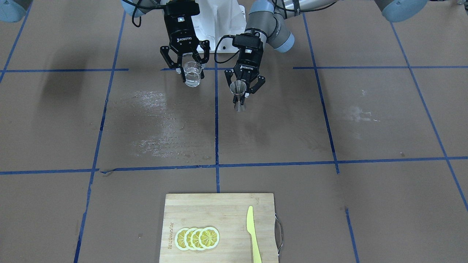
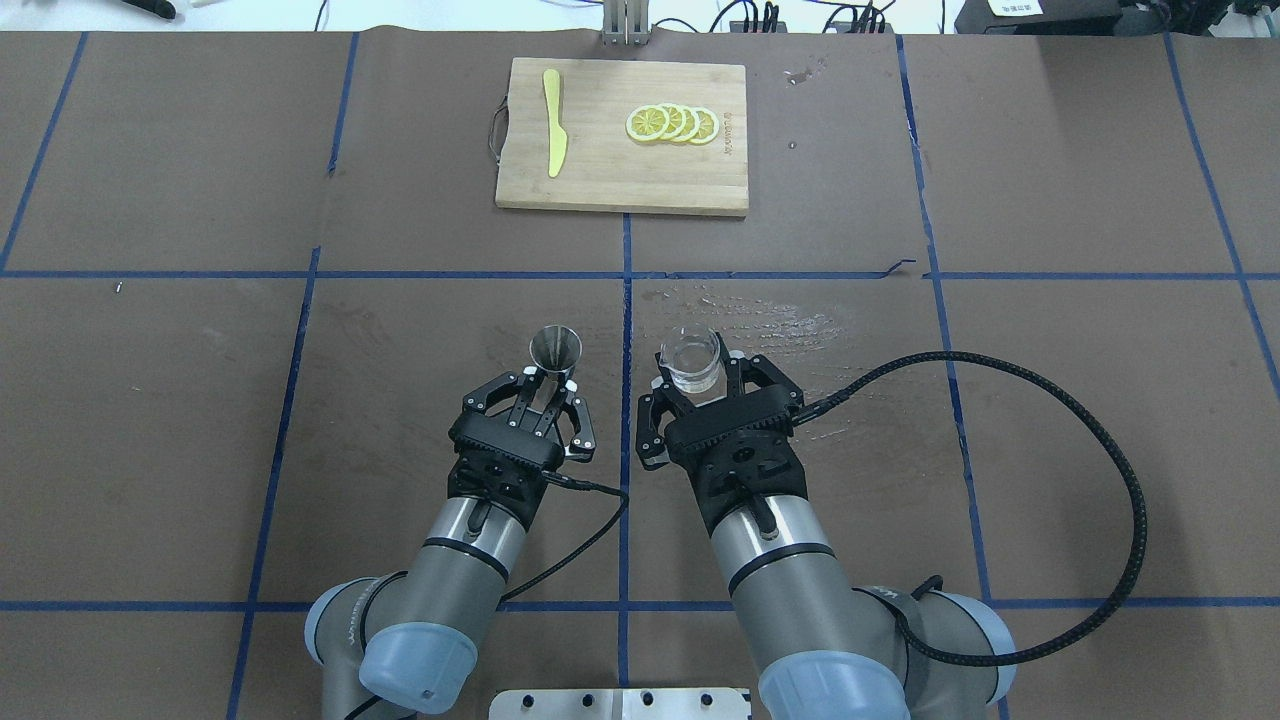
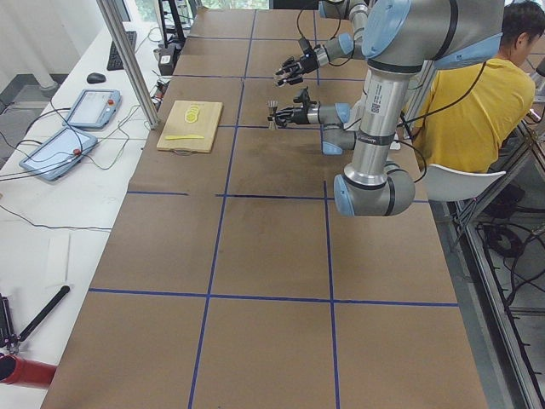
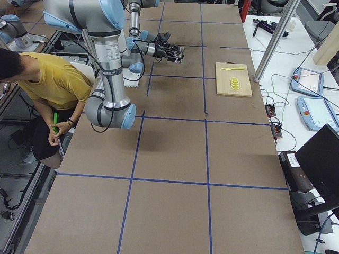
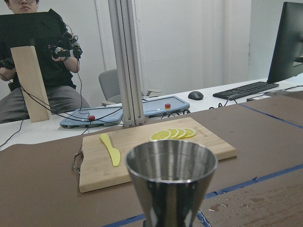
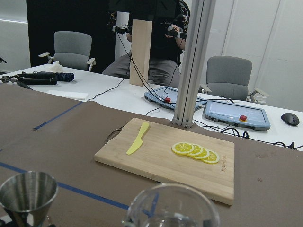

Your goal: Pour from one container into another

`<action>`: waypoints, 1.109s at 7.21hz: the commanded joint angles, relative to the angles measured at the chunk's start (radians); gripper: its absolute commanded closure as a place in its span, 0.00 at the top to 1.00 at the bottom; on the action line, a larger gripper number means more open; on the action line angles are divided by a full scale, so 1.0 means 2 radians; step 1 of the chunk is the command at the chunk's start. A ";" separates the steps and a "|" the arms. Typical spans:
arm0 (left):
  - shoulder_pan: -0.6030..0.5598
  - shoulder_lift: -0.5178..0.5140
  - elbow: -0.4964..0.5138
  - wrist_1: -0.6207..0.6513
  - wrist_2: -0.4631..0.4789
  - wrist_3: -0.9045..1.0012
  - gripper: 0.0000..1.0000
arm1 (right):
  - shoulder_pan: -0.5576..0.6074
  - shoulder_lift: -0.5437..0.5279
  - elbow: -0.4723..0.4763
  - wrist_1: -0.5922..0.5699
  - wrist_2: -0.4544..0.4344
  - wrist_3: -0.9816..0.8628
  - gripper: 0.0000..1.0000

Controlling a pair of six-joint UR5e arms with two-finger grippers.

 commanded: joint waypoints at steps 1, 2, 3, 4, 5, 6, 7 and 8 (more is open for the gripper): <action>0.001 -0.040 0.033 0.000 -0.009 0.001 0.00 | 0.009 0.030 0.003 -0.050 0.008 -0.029 0.05; 0.001 -0.047 0.043 0.000 -0.009 0.000 0.00 | 0.012 0.038 0.011 -0.097 0.008 -0.031 0.05; 0.001 -0.048 0.046 -0.001 -0.009 -0.002 0.00 | 0.020 0.043 0.024 -0.130 0.025 -0.055 0.05; 0.001 -0.049 0.046 -0.001 -0.010 -0.003 0.00 | 0.023 0.044 0.024 -0.133 0.031 -0.069 0.05; 0.002 -0.049 0.046 -0.001 -0.010 -0.003 0.00 | 0.025 0.045 0.024 -0.143 0.032 -0.076 0.05; 0.002 -0.049 0.047 -0.001 -0.010 -0.004 0.00 | 0.030 0.048 0.026 -0.146 0.039 -0.080 0.04; 0.003 -0.050 0.046 -0.001 -0.010 -0.004 0.00 | 0.033 0.048 0.026 -0.147 0.044 -0.091 0.04; 0.004 -0.050 0.047 -0.001 -0.010 -0.004 0.00 | 0.034 0.054 0.026 -0.161 0.044 -0.093 0.04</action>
